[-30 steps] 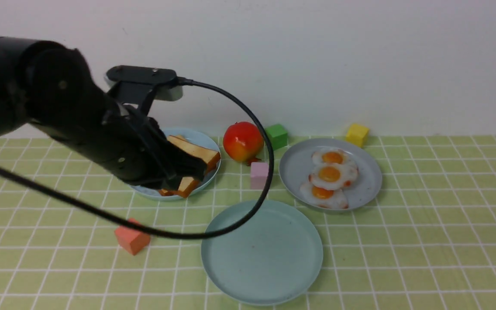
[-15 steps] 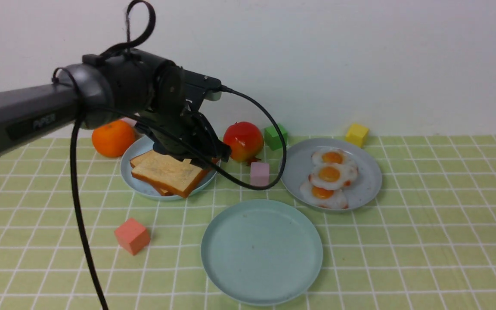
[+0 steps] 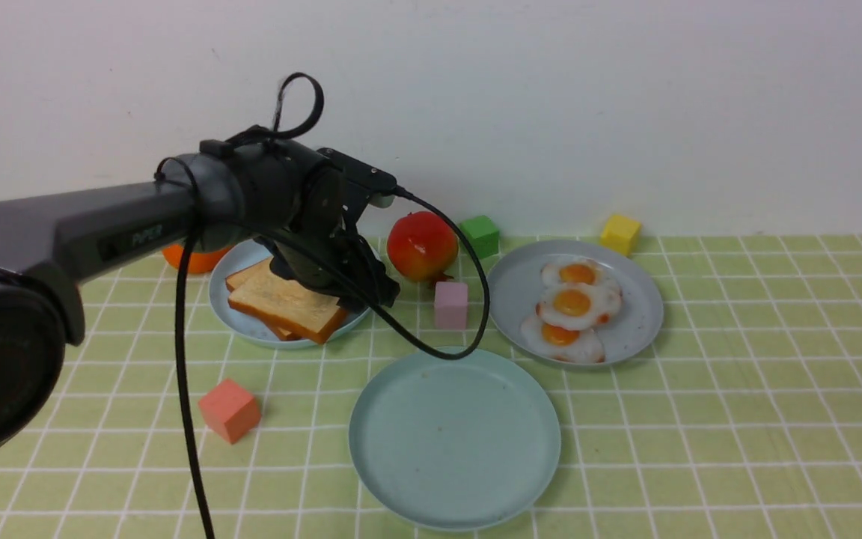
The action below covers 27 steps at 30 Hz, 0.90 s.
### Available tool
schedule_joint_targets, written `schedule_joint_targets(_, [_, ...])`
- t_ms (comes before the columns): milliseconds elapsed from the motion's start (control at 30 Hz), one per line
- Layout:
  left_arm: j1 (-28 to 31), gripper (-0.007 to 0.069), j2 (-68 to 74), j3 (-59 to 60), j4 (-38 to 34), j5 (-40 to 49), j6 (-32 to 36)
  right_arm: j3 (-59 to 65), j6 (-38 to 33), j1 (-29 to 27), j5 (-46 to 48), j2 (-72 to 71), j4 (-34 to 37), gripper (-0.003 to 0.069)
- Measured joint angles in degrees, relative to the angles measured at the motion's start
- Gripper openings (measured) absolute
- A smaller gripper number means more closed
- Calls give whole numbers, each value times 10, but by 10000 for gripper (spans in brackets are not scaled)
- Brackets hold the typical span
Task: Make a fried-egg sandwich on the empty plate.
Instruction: Use the left arm to grab a slice of bread
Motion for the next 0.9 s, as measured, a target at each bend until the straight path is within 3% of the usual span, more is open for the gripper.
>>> schedule_joint_targets(233, [0, 415, 10, -1, 2, -1, -2, 0, -28, 0, -35, 0, 43, 14])
schedule_joint_targets(367, [0, 316, 17, -2, 9, -1, -2, 0, -59, 0, -40, 0, 76, 18])
schedule_joint_targets(500, [-1, 118, 18, -3, 6, 0, -2, 0, -95, 0, -40, 0, 110, 22])
schedule_joint_targets(600, [-1, 24, 18, -5, 4, 0, -2, 0, -103, 0, -41, 0, 117, 24])
schedule_joint_targets(900, [-1, 28, -6, -2, 4, 10, -2, -44, -106, 0, -33, -1, 106, 24])
